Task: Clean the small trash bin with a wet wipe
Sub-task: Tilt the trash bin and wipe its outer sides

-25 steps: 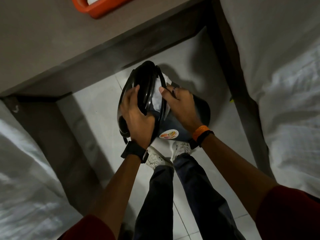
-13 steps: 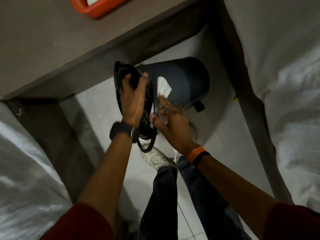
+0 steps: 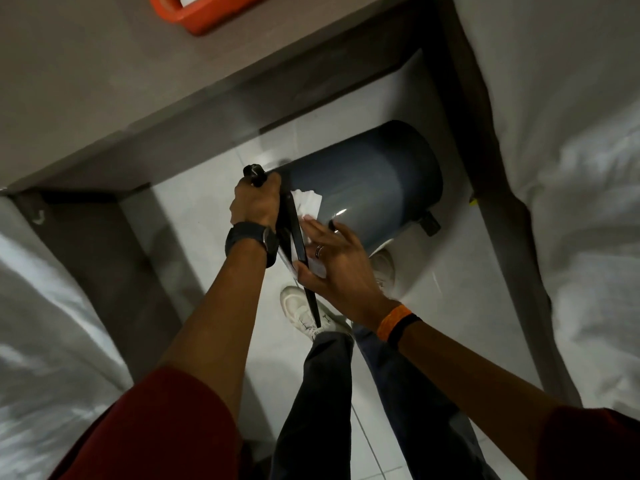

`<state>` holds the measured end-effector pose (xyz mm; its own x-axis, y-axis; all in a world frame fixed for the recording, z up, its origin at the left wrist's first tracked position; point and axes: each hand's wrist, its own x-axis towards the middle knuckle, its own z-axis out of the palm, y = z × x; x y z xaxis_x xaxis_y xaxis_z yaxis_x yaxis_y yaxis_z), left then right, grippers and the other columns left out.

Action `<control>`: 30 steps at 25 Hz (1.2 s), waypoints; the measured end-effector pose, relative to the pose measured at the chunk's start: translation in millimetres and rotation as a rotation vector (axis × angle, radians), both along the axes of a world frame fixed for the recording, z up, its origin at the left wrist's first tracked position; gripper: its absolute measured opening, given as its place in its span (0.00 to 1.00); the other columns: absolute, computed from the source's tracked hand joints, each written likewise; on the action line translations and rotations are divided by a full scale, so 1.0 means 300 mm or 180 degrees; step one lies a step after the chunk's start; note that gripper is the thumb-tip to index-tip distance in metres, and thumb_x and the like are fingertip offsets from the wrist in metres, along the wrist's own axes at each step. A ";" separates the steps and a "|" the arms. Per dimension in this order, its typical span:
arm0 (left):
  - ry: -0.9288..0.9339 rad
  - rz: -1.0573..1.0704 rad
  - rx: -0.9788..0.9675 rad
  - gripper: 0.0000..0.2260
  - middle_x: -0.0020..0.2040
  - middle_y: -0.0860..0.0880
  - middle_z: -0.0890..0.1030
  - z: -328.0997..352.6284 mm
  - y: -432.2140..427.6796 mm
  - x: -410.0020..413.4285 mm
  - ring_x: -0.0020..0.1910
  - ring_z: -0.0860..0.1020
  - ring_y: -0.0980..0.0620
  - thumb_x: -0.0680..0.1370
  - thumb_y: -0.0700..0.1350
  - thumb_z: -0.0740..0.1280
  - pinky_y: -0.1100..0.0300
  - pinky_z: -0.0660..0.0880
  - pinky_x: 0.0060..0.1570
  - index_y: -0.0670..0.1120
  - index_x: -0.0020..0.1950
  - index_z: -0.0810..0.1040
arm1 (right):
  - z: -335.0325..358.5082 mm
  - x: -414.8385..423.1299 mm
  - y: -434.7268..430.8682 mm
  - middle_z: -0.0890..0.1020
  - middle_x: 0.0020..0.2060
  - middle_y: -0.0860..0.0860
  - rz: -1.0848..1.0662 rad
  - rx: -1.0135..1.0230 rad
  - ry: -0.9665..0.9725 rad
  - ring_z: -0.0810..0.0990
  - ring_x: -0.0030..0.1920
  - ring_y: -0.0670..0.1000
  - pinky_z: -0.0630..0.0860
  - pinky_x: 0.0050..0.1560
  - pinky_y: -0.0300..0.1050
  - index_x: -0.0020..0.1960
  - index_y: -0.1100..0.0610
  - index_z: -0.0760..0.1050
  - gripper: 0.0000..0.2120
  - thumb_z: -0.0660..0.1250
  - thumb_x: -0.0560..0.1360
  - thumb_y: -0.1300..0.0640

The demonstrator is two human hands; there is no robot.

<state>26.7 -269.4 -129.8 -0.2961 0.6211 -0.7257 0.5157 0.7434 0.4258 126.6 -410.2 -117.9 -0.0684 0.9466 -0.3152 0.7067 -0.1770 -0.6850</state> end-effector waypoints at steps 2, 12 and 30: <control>0.0107 -0.0317 0.0180 0.20 0.48 0.45 0.83 0.005 -0.019 -0.008 0.50 0.83 0.38 0.75 0.56 0.66 0.40 0.82 0.53 0.49 0.64 0.78 | -0.019 0.016 -0.032 0.71 0.76 0.52 0.0205 0.0177 -0.0179 0.67 0.77 0.49 0.57 0.79 0.59 0.60 0.53 0.81 0.18 0.60 0.81 0.45; 0.0227 -0.1161 0.1415 0.21 0.52 0.44 0.85 0.057 -0.069 -0.007 0.46 0.81 0.43 0.79 0.47 0.67 0.50 0.81 0.52 0.48 0.72 0.74 | -0.167 0.229 0.039 0.48 0.82 0.56 -0.1265 -0.0166 -0.1513 0.45 0.83 0.56 0.43 0.79 0.68 0.82 0.53 0.47 0.32 0.48 0.83 0.40; 0.0097 -0.1158 0.1664 0.25 0.56 0.45 0.84 0.133 -0.104 0.018 0.47 0.82 0.45 0.78 0.47 0.69 0.58 0.78 0.52 0.50 0.75 0.70 | -0.121 0.249 0.282 0.51 0.82 0.55 -0.0249 0.0097 -0.1875 0.47 0.83 0.56 0.38 0.79 0.64 0.82 0.52 0.50 0.30 0.43 0.83 0.40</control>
<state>31.9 -300.7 -89.9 -0.0153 0.9556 -0.2942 0.7136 0.2165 0.6662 201.4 -325.6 -154.2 0.1800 0.9510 -0.2515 0.9550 -0.2303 -0.1871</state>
